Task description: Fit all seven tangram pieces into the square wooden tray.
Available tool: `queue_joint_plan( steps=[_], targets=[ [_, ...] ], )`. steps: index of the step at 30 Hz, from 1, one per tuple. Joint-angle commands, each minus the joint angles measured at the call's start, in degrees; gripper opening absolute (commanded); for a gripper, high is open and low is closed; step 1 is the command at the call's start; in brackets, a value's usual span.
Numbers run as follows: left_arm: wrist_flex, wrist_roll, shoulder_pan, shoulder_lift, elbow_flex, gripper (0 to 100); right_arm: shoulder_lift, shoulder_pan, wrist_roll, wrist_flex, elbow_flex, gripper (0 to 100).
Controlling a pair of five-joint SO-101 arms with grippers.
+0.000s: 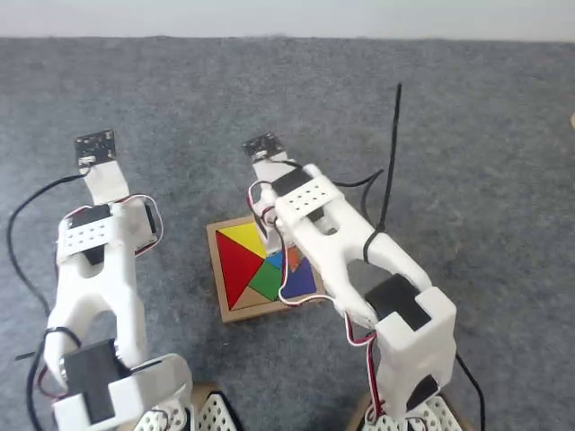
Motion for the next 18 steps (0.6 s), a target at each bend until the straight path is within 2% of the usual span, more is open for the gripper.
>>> queue_joint_plan(
  steps=[1, 9, 18],
  targets=[
    [-1.05, -0.62, 0.26, -0.62, -0.22, 1, -4.18, -1.80, -0.79, -1.36, -0.26, 1.3],
    [-1.05, -0.62, 0.26, -0.62, -0.22, 1, -4.18, -1.71, -0.62, -0.75, 0.62, 19.3],
    [-1.05, -0.62, 0.26, -0.62, -0.22, 1, -4.79, -0.84, -0.26, 0.57, 0.26, 19.9]
  ],
)
